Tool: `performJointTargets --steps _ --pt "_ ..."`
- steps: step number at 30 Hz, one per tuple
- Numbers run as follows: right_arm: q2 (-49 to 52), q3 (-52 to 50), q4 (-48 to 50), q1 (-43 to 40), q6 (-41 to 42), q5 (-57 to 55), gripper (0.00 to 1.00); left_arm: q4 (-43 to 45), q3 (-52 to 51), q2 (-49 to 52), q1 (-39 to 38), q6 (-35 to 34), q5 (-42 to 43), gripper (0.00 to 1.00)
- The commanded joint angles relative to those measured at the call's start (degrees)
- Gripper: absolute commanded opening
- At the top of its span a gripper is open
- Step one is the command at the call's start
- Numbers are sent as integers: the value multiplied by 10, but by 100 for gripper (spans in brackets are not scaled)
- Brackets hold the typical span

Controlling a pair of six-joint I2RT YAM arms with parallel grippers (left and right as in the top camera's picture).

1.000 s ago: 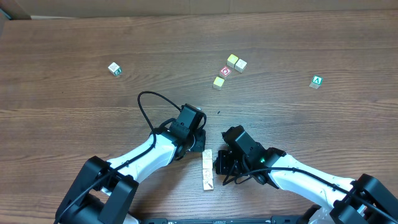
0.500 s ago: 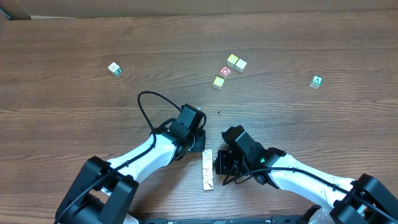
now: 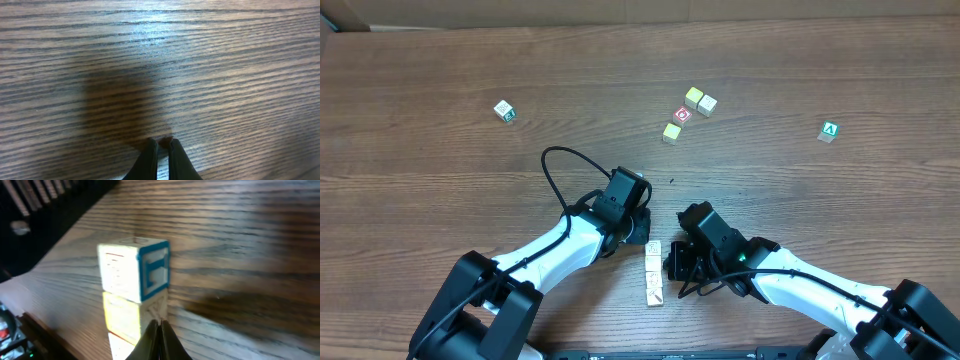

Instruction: Flip 4 blocks

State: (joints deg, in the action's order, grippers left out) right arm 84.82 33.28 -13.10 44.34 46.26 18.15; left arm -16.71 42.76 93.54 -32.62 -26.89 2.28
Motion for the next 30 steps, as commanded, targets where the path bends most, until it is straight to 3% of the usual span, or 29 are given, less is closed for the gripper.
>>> performJointTargets --steps 1,10,16,22,30 --pt "2 -2 3 3 19 -27 4 -15 -10 9 1 -1 -27 5" --pt "2 -2 8 2 35 -53 4 -21 -9 5 1 1 -30 4" --pt "0 6 -23 -33 45 -57 4 -33 11 -37 1 1 -79 4" --pt "0 66 -140 -97 13 -97 4 -72 37 -128 1 5 -130 4" --pt "0 247 -377 -123 -66 -243 4 -193 93 -284 0 12 -215 4"
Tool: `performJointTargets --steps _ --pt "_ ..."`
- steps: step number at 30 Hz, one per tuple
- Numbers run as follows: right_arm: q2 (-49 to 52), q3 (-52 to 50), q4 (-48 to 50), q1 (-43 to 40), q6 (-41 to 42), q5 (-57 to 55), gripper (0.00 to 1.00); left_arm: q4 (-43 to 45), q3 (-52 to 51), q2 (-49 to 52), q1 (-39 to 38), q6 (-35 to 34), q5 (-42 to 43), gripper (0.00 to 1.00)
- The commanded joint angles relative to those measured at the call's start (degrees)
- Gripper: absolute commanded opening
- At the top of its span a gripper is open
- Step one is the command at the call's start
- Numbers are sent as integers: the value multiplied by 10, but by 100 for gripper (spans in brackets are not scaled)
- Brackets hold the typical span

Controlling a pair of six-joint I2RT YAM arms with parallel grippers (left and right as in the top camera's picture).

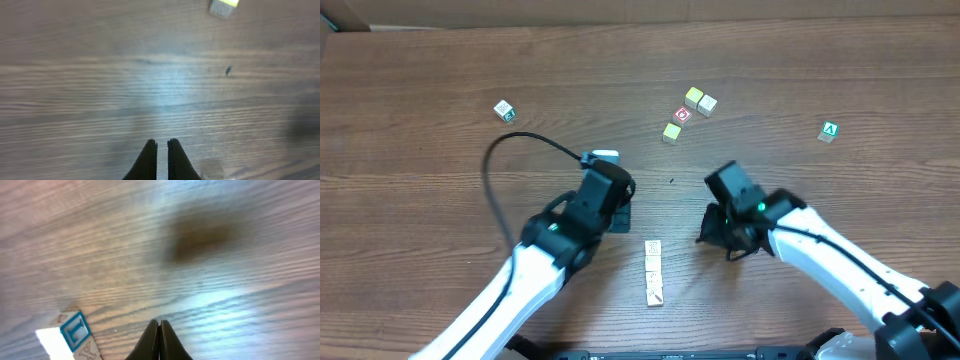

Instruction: Flip 4 blocks

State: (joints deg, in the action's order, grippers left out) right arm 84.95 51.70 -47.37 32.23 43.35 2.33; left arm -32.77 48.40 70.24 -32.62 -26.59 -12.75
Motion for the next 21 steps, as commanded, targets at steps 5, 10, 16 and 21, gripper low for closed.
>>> performJointTargets --steps 5,10,16,21 --pt "-2 176 -155 -1 -49 -165 7 -165 122 -143 -1 9 -122 4" --pt "-11 257 -217 0 -81 -178 11 -264 196 -216 -9 8 -129 4" --pt "-63 363 -268 0 -109 -180 18 -363 266 -307 -37 8 -129 4" --pt "-110 424 -314 -1 -109 -193 37 -429 292 -365 -38 -18 -137 4"
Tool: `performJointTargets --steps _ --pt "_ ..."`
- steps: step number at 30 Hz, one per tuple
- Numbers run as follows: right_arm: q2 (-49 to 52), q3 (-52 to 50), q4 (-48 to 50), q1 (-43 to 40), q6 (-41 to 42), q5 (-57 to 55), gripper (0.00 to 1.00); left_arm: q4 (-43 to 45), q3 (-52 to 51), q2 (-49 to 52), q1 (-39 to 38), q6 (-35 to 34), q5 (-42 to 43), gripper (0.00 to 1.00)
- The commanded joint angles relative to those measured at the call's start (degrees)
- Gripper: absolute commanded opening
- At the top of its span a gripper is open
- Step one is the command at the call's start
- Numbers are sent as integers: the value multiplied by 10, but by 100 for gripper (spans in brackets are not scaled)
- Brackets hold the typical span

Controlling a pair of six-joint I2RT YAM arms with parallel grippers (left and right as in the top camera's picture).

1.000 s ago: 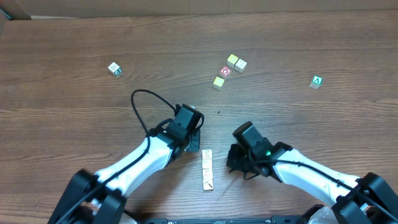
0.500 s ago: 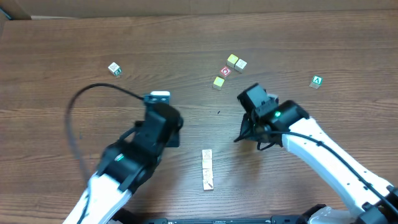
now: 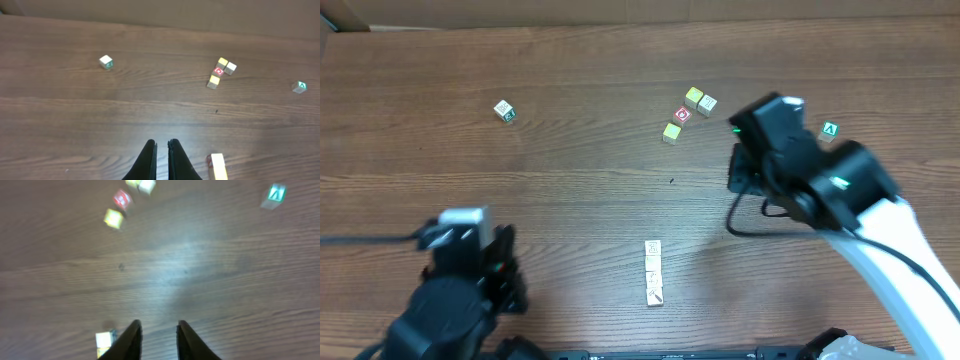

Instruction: Flip 4 blocks

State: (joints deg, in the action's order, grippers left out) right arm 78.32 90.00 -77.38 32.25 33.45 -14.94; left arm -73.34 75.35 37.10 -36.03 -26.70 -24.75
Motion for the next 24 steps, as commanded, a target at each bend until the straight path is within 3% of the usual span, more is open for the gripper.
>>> performJointTargets --steps 1,6,7,14,15,16,17,18,24 --pt "-54 49 -23 -1 -9 -22 43 -38 27 -46 -4 -24 -21 4" --pt "-97 58 -50 -1 -9 -22 84 -98 43 -100 -3 -75 -49 4" --pt "-111 58 -65 -1 -9 -22 100 -122 49 -118 -2 -92 -55 4" --pt "-135 58 -126 -1 -9 -22 100 -197 51 -152 8 -141 -51 7" --pt "-134 57 -133 -1 -9 -21 100 -206 50 -151 8 -146 -51 15" --pt "-134 57 -136 -1 -9 -21 100 -212 48 -151 8 -147 -51 33" --pt "-133 57 -137 -1 -9 -21 100 -216 46 -151 8 -147 -46 70" --pt "-132 57 -137 -1 -9 -19 100 -217 44 -151 8 -147 -37 100" --pt "-123 57 -136 -1 -9 -19 100 -230 39 -151 8 -147 36 100"
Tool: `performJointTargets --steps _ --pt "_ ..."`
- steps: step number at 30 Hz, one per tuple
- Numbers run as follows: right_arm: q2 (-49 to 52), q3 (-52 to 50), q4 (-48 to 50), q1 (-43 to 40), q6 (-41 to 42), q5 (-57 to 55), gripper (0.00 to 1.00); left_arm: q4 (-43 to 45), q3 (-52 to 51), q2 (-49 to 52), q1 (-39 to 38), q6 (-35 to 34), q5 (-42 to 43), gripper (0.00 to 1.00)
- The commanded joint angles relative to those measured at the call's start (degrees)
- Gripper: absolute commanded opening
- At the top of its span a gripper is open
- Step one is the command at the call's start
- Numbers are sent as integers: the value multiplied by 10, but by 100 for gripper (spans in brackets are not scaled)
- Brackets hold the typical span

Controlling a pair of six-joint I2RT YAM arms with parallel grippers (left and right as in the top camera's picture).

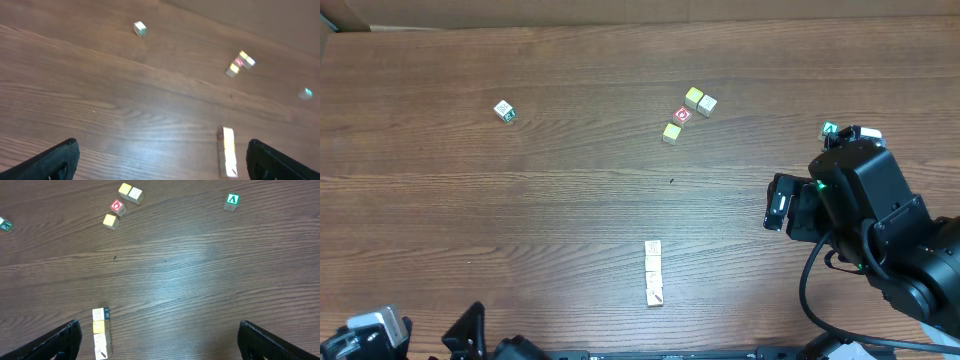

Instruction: Flip 4 blocks

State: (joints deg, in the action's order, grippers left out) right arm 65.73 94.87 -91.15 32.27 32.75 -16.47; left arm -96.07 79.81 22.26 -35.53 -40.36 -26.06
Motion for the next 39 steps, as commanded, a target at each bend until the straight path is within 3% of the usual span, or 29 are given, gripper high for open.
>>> performJointTargets --steps 1,39 --pt "4 8 1 -1 -2 -4 100 -3 -6 -3 3 -10 55 100" --pt "12 7 1 -1 -2 10 100 -2 -6 -3 3 -10 66 100"
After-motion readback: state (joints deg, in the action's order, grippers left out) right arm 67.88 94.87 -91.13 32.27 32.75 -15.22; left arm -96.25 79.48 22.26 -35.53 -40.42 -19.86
